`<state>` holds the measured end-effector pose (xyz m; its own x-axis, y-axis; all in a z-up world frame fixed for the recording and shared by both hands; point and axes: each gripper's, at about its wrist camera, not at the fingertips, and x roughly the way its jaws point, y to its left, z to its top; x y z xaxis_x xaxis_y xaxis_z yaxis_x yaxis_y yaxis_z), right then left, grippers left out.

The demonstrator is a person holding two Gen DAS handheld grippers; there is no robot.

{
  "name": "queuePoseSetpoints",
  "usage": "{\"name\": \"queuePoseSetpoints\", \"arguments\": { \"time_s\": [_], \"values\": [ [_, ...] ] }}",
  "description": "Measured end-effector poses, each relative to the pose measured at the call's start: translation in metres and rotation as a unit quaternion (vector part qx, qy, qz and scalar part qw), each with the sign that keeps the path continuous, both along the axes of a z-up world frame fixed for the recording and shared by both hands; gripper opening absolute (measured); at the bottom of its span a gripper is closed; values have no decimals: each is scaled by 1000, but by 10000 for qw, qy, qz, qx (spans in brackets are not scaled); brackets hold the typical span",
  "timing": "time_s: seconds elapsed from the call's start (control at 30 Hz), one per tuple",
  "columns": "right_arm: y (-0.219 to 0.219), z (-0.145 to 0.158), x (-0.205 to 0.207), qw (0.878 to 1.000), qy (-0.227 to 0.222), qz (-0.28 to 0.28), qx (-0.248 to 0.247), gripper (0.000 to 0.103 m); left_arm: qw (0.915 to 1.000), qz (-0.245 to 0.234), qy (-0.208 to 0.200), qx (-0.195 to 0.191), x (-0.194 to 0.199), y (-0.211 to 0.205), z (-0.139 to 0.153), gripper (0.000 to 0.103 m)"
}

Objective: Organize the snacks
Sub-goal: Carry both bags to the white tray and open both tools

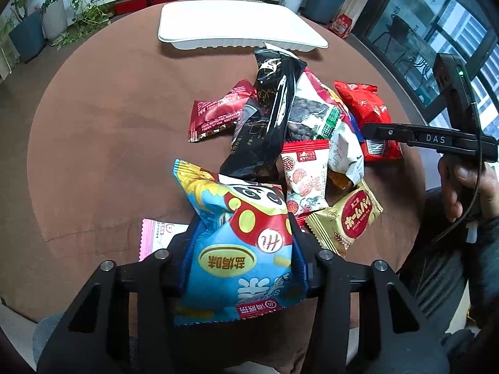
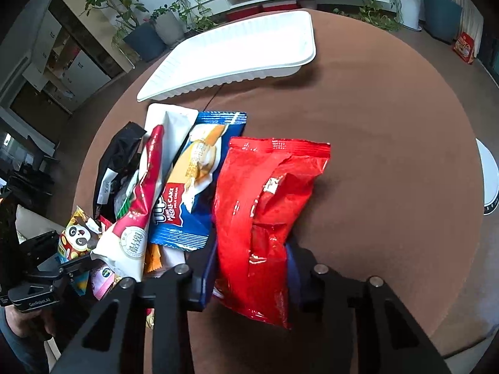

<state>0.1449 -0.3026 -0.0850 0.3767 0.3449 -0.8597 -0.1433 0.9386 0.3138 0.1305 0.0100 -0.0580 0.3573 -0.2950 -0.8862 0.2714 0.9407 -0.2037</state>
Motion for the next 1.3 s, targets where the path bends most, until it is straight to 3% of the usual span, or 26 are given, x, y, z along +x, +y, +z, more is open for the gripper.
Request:
{"name": "queuePoseSetpoints", "arguments": {
  "time_s": [0.4, 0.83, 1.1, 1.3],
  "values": [
    [-6, 11, -17, 9996, -247, -152, 63, 34, 9991, -14, -109, -413, -10, 8, 9, 45],
    [-31, 32, -35, 9936, -646, -599, 700, 34, 9934, 24, -386, -1078, -11, 37, 41, 45],
    [-78, 66, -18, 9867, -1025, -1114, 587, 34, 9898, 118, -903, -1095, 42, 68, 82, 45],
    [-94, 103, 33, 9798, -1426, -1299, 518, 34, 9855, 195, -1193, -1187, 120, 82, 117, 45]
  ]
}}
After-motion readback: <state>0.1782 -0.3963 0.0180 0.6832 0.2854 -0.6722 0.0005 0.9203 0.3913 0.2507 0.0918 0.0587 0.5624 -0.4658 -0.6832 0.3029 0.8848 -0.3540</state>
